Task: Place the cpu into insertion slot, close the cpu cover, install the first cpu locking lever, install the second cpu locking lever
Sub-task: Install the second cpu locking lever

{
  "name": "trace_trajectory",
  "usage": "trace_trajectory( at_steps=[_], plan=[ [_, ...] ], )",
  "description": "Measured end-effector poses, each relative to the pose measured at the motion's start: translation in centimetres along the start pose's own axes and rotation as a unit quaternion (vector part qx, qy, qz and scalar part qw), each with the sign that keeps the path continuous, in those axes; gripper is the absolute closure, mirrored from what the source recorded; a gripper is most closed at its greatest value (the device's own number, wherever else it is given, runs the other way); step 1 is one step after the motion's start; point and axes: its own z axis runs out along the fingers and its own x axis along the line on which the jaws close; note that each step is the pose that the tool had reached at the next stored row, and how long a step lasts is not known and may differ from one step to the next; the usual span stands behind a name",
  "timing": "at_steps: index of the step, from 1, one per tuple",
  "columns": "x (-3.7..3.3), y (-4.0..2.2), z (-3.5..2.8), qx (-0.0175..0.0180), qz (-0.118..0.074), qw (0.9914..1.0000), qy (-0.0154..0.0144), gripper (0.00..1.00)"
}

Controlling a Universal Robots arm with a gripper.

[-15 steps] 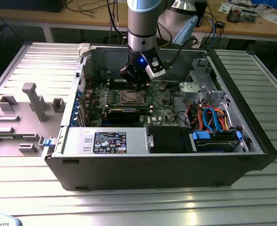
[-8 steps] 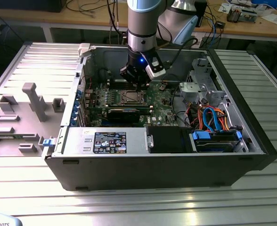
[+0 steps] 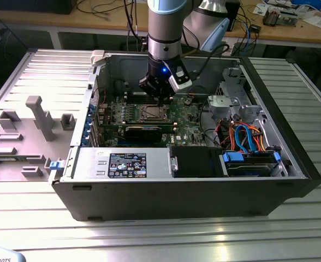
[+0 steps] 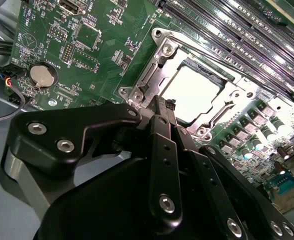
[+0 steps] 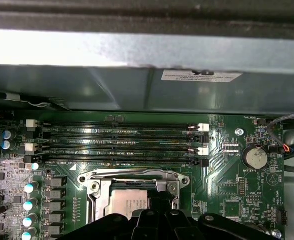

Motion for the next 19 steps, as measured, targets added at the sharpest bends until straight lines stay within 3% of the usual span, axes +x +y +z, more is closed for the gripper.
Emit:
trace_trajectory(
  at_steps=[4, 8, 10, 15, 16, 18, 19],
  plan=[
    [0.01, -0.19, -0.05, 0.0001, 0.000, 1.00000, 0.0000, 0.89],
    [0.01, -0.15, -0.96, 0.0000, 0.000, 1.00000, 0.0000, 0.89],
    [0.03, -0.26, -0.97, 0.0000, 0.000, 1.00000, 0.0000, 0.89],
    [0.06, -1.45, -0.74, -0.0003, 0.000, 1.00000, 0.0000, 0.89],
    [0.07, -1.79, -0.68, -0.0011, 0.000, 1.00000, 0.0000, 0.89],
    [0.08, -2.25, -0.69, -0.0080, 0.001, 0.99997, 0.0009, 0.89],
    [0.08, -2.29, -0.71, -0.0093, 0.001, 0.99995, 0.0020, 0.89]
  ],
)
